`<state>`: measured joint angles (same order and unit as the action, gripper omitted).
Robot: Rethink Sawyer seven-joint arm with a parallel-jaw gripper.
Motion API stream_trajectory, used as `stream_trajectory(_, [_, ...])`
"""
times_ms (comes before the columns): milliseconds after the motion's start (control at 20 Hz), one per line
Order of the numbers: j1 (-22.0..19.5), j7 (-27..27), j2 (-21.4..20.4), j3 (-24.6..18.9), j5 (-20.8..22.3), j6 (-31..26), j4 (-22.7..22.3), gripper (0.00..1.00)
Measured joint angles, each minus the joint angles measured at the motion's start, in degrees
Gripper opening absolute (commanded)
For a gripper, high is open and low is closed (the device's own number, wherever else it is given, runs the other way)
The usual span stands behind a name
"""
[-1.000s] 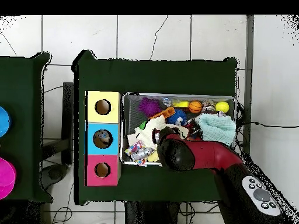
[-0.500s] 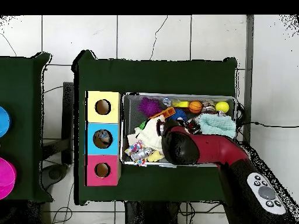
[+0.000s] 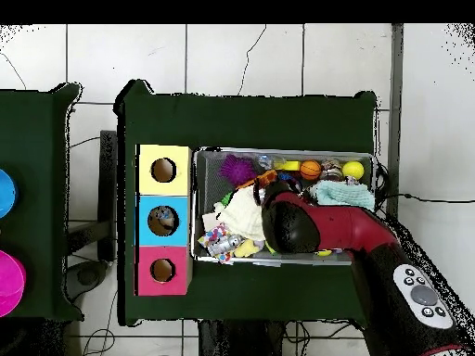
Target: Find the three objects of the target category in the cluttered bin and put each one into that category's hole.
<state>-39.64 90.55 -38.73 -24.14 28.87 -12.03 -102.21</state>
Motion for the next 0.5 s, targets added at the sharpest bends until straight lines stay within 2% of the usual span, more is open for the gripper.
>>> stream_trajectory(500, [0.36,0.00,4.37,0.88,3.48,7.13,3.14,1.00])
